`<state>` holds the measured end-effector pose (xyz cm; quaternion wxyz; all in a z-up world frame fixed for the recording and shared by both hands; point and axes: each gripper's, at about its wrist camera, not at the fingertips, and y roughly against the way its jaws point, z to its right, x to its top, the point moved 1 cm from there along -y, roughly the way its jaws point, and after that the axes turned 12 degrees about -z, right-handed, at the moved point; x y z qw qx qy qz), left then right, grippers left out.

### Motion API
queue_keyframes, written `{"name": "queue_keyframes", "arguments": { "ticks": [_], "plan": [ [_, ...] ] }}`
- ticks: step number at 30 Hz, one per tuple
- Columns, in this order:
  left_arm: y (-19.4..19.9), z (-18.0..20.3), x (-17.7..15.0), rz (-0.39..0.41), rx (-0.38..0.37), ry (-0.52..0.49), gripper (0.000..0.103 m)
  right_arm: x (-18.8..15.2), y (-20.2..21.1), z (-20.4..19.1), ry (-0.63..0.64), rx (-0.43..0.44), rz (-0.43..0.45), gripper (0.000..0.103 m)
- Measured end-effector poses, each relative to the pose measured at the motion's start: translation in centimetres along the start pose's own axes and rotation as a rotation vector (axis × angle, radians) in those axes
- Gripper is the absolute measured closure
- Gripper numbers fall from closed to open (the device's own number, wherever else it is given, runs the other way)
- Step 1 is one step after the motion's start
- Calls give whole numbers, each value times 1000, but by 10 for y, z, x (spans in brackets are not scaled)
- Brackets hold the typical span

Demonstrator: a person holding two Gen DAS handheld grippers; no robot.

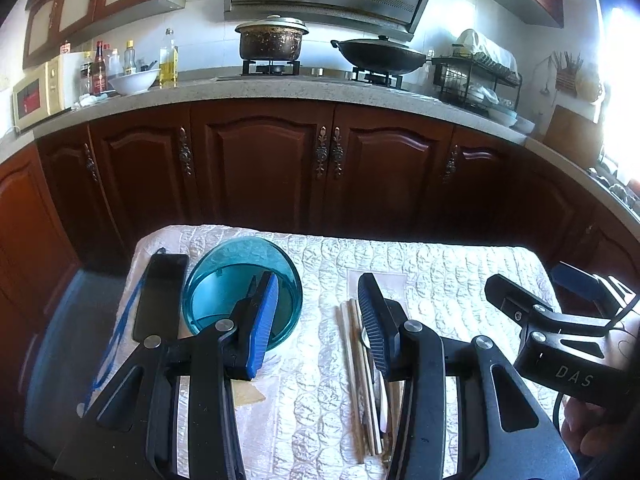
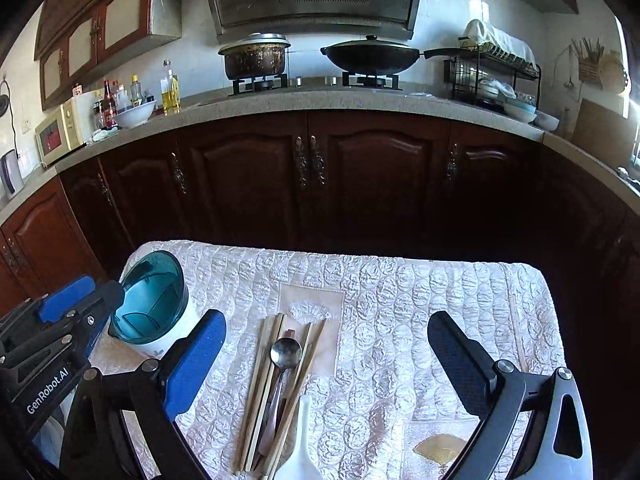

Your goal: Organize utensils

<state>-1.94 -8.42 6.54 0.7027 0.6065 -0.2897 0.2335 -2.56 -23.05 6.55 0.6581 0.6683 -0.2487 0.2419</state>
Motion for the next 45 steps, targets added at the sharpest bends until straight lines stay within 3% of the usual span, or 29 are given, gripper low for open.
{"name": "queue_keyframes", "arguments": {
  "ticks": [45],
  "plan": [
    [1,7,6,-4,-4,-14,62,2,0,14,-14,3,14,2]
  ]
}}
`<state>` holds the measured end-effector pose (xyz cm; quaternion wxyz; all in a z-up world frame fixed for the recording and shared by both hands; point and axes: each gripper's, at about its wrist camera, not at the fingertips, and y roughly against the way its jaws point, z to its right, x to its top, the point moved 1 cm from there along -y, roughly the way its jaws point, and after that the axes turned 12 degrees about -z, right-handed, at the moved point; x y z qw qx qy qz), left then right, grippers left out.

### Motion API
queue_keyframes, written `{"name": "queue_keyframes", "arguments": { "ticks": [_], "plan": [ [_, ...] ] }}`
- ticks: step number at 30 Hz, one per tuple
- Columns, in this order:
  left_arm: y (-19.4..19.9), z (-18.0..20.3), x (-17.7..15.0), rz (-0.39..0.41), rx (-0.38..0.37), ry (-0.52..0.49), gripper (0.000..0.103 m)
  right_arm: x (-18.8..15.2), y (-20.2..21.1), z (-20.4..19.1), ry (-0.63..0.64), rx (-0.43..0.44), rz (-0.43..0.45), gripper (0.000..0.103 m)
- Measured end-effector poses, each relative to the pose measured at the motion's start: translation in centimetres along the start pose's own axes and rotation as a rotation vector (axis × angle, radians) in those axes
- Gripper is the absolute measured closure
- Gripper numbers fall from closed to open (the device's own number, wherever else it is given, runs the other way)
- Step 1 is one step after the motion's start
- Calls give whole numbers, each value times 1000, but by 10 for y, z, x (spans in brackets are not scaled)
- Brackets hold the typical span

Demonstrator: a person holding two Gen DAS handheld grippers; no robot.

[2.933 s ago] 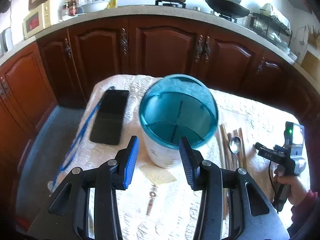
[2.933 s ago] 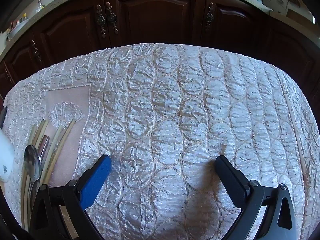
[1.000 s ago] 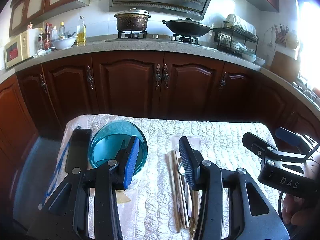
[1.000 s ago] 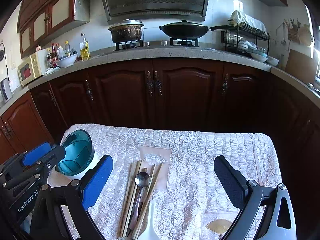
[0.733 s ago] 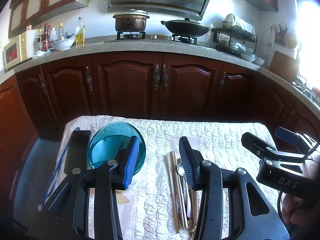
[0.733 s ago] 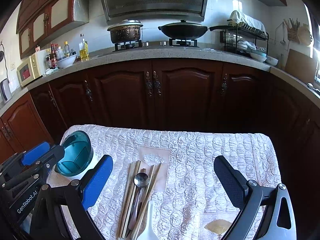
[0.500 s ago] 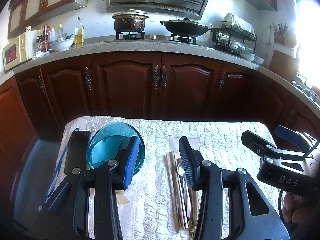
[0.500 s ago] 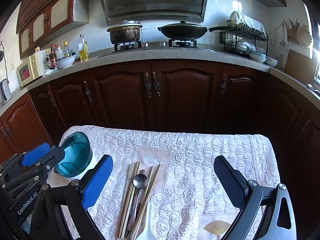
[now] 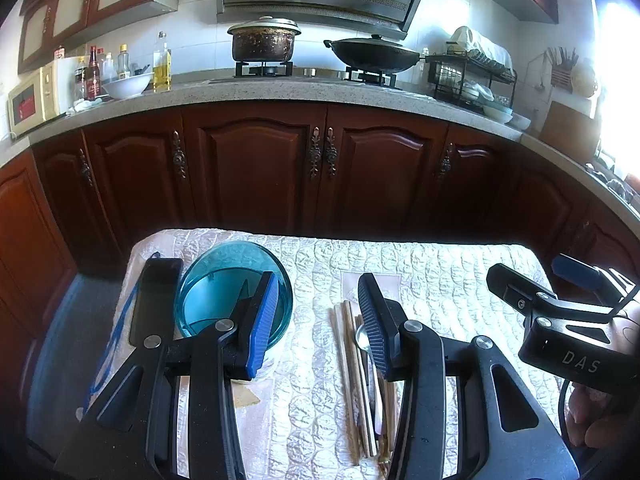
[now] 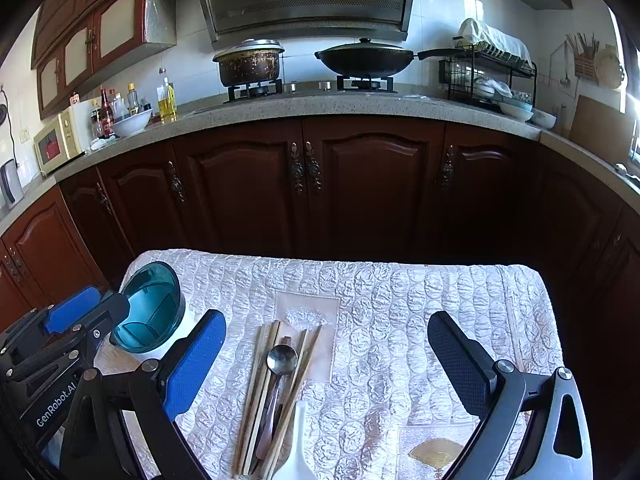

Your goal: Organize utensils

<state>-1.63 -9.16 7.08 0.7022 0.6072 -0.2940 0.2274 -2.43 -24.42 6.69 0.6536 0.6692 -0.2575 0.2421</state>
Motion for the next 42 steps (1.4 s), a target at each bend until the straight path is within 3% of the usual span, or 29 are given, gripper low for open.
{"name": "queue_keyframes", "arguments": {
  "ticks": [42],
  "plan": [
    [-2,-2,-3,-4,16,2,62,-2,-2,-2,20,-6,2,2]
  ]
}}
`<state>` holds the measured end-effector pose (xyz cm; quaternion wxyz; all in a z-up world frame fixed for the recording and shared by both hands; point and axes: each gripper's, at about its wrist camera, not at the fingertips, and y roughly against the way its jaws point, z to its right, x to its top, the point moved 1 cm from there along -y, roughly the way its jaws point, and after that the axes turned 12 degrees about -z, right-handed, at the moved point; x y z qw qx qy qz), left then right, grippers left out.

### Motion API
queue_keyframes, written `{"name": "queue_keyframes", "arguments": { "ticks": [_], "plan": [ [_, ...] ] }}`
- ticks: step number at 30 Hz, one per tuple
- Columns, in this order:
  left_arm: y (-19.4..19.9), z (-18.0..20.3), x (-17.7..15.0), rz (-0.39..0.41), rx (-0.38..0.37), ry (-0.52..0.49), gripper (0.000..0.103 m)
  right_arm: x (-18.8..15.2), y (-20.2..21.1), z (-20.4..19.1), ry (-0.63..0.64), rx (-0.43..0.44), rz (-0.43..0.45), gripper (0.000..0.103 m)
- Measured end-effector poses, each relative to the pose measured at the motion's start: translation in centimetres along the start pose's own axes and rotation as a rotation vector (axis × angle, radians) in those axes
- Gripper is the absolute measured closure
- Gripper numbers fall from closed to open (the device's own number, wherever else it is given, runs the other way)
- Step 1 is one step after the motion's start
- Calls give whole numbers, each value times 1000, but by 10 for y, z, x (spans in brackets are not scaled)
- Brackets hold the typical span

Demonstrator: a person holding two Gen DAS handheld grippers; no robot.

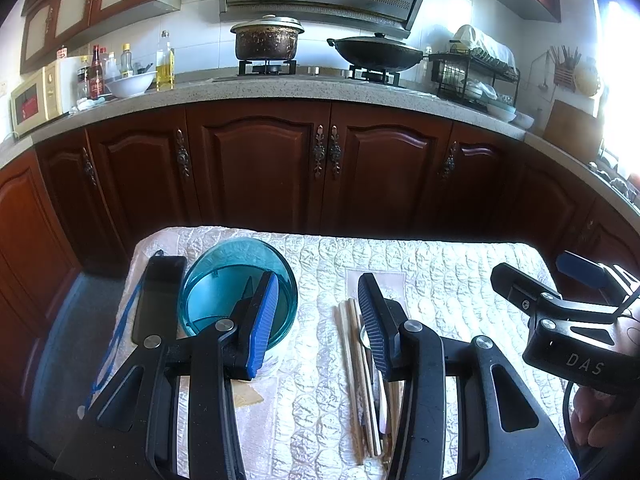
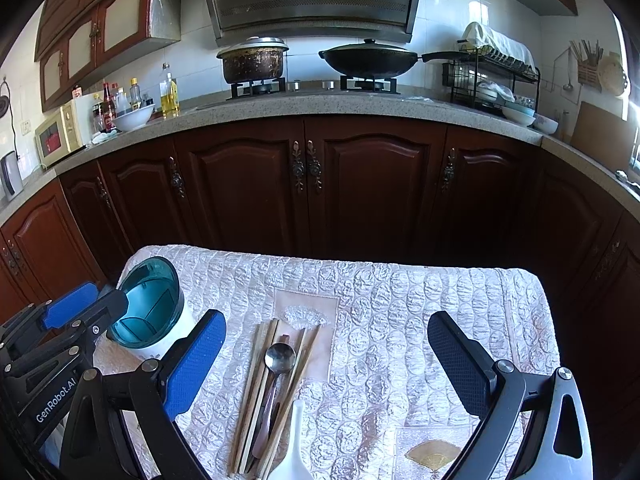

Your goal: Organize utensils

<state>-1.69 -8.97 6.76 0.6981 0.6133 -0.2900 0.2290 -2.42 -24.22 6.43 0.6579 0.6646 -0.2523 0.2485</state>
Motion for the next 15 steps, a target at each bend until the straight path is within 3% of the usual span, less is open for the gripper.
{"name": "queue_keyframes", "arguments": {
  "ticks": [15],
  "plan": [
    [-2,4,0,-4,0,-1,62,-1,-2,0,-4,4,-10,2]
  ]
}}
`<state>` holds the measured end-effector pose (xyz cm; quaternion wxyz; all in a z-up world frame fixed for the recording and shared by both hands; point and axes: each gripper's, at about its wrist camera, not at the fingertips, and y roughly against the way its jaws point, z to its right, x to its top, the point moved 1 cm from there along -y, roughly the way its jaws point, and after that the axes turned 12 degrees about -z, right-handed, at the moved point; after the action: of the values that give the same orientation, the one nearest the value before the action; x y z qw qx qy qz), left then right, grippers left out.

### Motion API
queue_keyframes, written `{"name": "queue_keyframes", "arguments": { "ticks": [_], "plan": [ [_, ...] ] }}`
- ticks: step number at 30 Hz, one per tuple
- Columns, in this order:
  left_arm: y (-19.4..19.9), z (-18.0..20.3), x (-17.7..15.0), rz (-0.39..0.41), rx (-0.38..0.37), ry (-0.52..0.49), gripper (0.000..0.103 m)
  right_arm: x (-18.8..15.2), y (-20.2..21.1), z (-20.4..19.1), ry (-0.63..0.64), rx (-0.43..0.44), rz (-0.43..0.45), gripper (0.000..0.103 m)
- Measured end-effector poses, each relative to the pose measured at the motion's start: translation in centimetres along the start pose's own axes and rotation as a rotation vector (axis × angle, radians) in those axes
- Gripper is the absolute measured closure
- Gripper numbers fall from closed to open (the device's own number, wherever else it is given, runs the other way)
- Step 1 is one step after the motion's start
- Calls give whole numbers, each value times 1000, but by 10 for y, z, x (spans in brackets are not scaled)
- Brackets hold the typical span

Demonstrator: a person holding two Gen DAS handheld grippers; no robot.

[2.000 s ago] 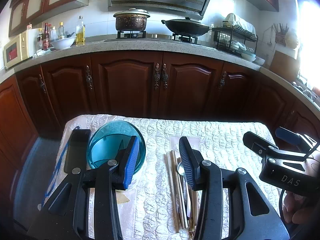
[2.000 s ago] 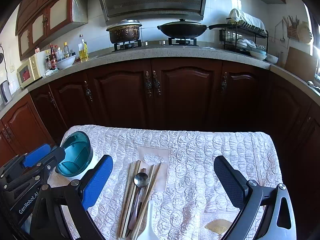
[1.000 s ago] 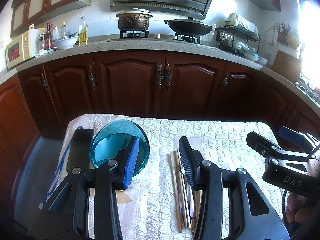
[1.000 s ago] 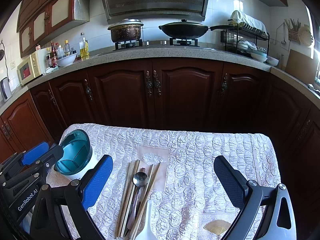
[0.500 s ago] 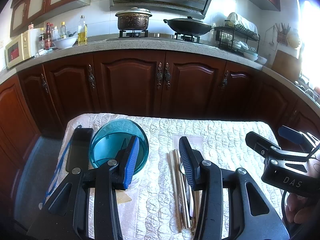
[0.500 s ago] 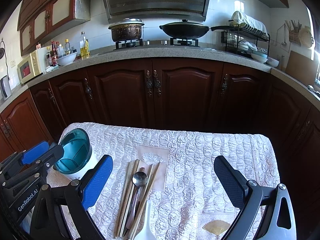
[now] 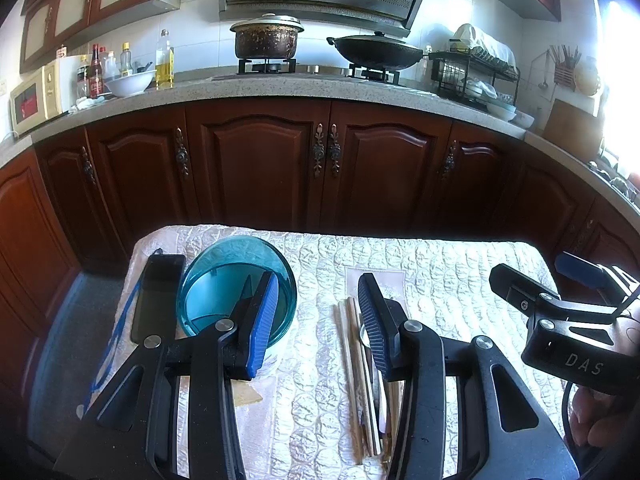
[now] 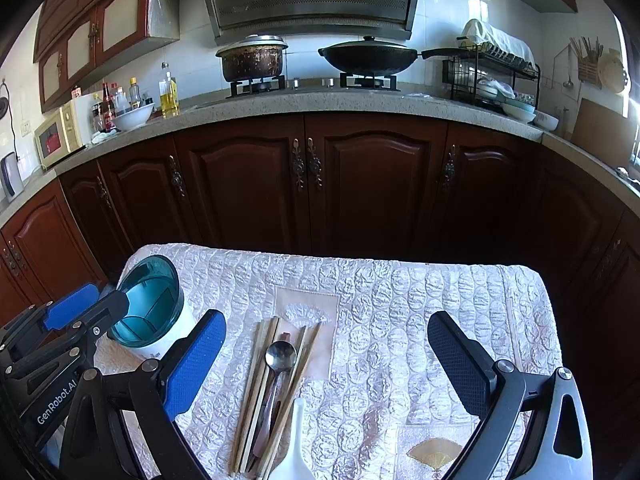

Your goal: Organize utensils

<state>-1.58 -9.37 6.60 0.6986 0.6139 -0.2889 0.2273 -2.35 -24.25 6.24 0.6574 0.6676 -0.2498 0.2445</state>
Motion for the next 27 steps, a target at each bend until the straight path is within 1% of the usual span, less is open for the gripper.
{"name": "queue_keyframes", "arguments": {
  "ticks": [27],
  "plan": [
    [-22,0,-2,-43,-1,-7,62,0,-23,1,-5,9,-62,2]
  ]
}}
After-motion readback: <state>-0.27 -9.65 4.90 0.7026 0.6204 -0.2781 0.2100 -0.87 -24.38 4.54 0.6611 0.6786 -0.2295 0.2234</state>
